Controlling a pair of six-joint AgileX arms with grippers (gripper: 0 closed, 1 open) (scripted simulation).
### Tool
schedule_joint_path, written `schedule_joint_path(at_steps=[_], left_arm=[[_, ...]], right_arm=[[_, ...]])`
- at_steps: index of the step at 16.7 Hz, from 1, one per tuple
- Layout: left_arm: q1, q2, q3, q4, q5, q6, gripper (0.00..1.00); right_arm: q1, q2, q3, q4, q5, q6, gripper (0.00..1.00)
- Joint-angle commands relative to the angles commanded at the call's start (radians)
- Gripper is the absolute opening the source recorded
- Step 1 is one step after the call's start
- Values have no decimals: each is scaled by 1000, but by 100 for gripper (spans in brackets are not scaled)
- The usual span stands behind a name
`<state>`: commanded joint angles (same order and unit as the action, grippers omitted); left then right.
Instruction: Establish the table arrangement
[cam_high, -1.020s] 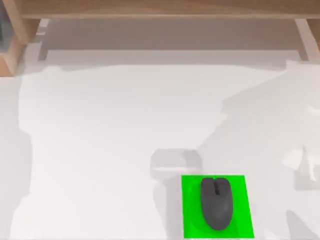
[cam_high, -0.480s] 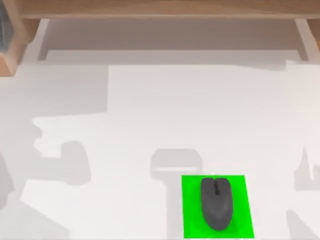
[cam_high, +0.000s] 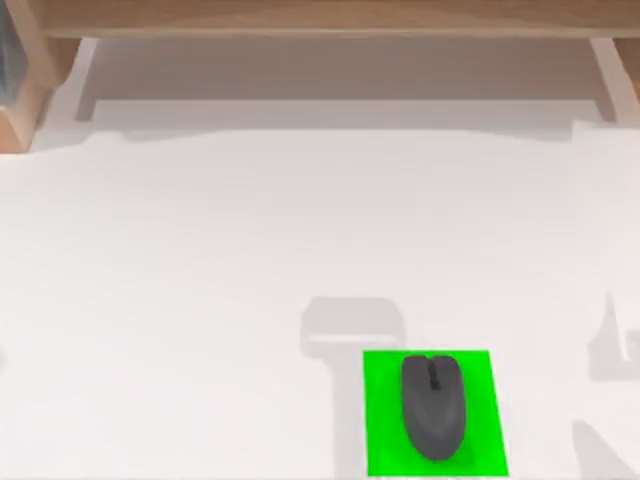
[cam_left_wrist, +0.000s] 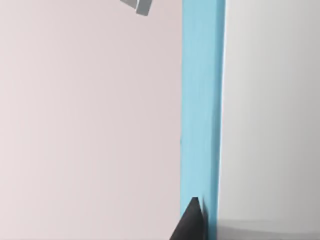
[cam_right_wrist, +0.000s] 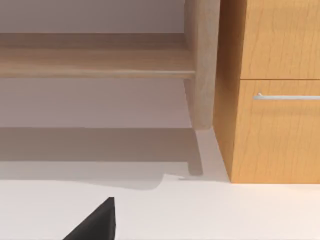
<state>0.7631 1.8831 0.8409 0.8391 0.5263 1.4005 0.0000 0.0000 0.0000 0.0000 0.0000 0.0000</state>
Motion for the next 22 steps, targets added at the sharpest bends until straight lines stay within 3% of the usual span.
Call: schedule_joint_path(at_steps=[4,7,15,22], left_arm=[[-144,-1,44,-117,2,229,0],[-238,9,87,-178,8,321,0],[-255,17,96,-192,8,339,0],[-296,108,205,-205,-27,325,0]], right_arm=[[0,0,0,0,0,0,100],[0,0,0,0,0,0,100],[0,0,0,0,0,0,100],[0,0,0,0,0,0,100]])
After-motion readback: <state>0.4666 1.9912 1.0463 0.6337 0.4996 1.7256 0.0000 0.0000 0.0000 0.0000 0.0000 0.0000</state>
